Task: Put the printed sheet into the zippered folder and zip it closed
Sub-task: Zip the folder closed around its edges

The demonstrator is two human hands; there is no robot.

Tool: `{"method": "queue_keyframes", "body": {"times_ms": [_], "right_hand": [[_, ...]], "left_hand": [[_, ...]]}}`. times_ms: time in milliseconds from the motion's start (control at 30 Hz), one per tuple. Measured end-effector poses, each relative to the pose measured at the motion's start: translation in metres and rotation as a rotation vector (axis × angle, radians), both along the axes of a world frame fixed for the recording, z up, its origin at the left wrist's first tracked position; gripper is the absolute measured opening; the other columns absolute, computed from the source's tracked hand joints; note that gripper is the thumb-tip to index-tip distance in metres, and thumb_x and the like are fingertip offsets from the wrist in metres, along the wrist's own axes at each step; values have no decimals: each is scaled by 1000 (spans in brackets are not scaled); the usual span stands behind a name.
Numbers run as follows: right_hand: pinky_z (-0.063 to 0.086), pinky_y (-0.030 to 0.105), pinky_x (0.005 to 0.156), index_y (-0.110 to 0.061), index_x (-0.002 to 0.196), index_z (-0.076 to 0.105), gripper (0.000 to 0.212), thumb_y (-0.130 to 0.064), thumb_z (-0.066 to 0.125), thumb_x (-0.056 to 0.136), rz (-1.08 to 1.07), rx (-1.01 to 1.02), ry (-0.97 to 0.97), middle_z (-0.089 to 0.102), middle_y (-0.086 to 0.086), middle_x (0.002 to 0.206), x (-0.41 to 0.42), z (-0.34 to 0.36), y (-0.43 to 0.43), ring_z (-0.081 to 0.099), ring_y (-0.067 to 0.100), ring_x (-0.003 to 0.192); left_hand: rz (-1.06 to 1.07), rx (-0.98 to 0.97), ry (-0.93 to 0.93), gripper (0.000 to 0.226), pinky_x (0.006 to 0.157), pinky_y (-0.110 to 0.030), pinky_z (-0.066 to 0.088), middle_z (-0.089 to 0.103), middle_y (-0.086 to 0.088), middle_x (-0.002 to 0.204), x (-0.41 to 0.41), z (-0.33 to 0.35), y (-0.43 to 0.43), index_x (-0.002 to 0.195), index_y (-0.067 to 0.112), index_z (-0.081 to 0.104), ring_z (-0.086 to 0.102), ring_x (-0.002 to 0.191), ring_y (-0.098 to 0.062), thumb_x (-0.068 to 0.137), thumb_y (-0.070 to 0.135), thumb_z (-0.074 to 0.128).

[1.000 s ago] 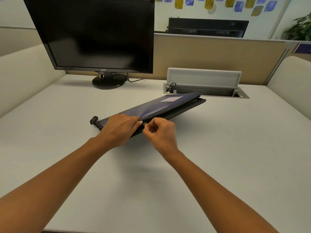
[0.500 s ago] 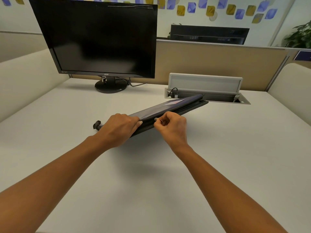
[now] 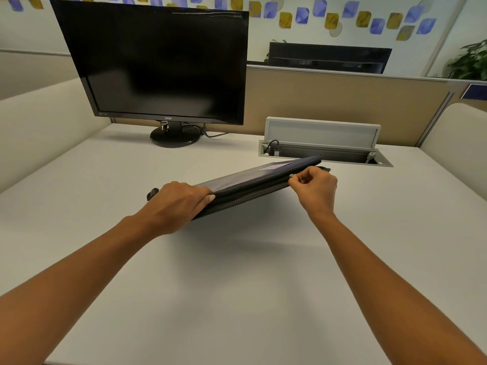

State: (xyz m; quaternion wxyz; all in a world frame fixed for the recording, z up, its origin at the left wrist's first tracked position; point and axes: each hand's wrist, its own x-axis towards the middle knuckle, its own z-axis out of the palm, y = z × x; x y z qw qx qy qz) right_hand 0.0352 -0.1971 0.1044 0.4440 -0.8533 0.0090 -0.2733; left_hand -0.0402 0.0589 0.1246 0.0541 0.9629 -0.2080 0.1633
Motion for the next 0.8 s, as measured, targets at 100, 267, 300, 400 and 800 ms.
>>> {"method": "queue_keyframes", "body": {"times_ms": [100, 267, 300, 400, 800], "right_hand": [[52, 26, 72, -4, 84, 68, 11, -13, 68, 79, 6, 25, 14, 67, 9, 76, -2, -2, 2, 56, 12, 61], [58, 42, 77, -4, 85, 68, 11, -14, 67, 80, 29, 107, 64, 66, 7, 76, -5, -5, 2, 62, 20, 67], [58, 42, 77, -4, 84, 68, 10, -14, 67, 80, 34, 110, 70, 66, 7, 76, -7, -6, 3, 62, 20, 68], [59, 42, 76, -5, 83, 67, 9, -13, 66, 81, 48, 123, 85, 64, 5, 74, -11, -9, 4, 62, 19, 66], [51, 21, 58, -14, 70, 61, 11, -11, 67, 78, 179, 175, 155, 59, -3, 60, -42, -31, 22, 55, 8, 54]], "left_hand": [[-29, -20, -18, 33, 66, -33, 44, 70, -11, 86, -2, -3, 5, 105, 11, 62, 61, 71, -30, 97, 28, 34], [-74, -35, -78, 40, 59, -37, 52, 73, -11, 84, -8, -5, 10, 102, 9, 67, 66, 65, -30, 91, 34, 38], [-75, -27, -84, 40, 58, -37, 53, 74, -11, 83, -10, -6, 10, 101, 9, 68, 66, 63, -30, 88, 33, 40], [-46, -5, -112, 33, 50, -36, 53, 74, -9, 76, -12, -7, 8, 95, 10, 70, 65, 56, -28, 83, 31, 48], [117, 109, 10, 28, 65, -32, 45, 68, 4, 102, 16, -22, -47, 108, 24, 56, 62, 89, -20, 93, 39, 38]]}}
